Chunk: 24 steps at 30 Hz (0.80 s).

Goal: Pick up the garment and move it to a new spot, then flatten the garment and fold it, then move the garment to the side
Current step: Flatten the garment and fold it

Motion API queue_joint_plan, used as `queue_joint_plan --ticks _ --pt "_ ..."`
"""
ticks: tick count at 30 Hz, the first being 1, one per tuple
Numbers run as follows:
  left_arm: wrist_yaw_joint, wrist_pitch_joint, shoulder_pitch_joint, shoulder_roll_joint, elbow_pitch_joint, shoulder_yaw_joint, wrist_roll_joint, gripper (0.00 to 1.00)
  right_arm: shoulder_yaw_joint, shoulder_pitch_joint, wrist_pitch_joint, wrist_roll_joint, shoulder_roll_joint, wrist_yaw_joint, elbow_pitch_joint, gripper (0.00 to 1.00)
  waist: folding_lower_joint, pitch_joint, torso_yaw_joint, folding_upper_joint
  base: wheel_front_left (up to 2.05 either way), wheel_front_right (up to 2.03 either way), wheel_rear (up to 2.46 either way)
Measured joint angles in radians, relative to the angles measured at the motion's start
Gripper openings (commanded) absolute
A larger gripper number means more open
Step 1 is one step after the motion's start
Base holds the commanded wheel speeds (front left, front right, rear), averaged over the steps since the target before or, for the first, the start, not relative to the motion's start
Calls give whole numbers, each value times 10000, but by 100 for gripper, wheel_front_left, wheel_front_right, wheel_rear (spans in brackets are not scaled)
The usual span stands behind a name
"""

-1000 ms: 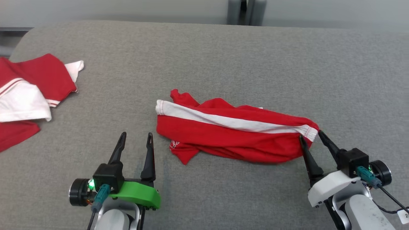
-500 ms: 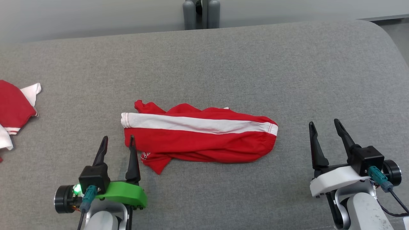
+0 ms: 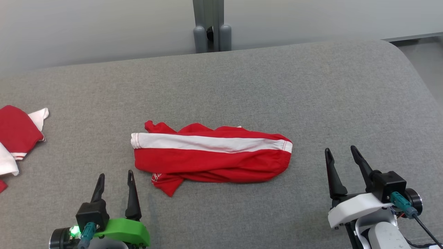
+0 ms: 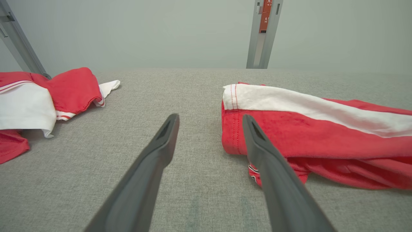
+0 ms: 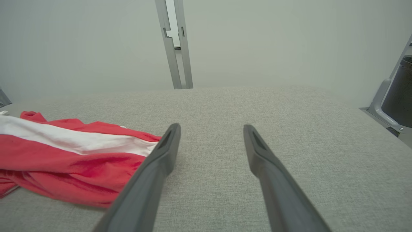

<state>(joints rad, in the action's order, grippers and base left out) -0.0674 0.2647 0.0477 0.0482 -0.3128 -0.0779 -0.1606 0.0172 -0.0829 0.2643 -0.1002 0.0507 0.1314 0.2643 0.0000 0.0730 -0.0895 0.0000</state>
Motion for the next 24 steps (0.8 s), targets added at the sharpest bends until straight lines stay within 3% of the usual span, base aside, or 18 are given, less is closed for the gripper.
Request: queue_joint_plan --ticks 10,14,24 --pt "48 0 97 0 56 -2 63 100 234 -89 0 -276 -2 0 140 100 0 309 201 0 0 0 0" --pt "61 0 168 2 56 -61 65 100 888 -306 0 -918 -27 2 581 100 0 479 283 0 0 0 0" --pt "132 0 479 0 46 -364 86 100 1139 -1158 0 -3087 -31 0 1971 100 0 952 719 0 0 0 0"
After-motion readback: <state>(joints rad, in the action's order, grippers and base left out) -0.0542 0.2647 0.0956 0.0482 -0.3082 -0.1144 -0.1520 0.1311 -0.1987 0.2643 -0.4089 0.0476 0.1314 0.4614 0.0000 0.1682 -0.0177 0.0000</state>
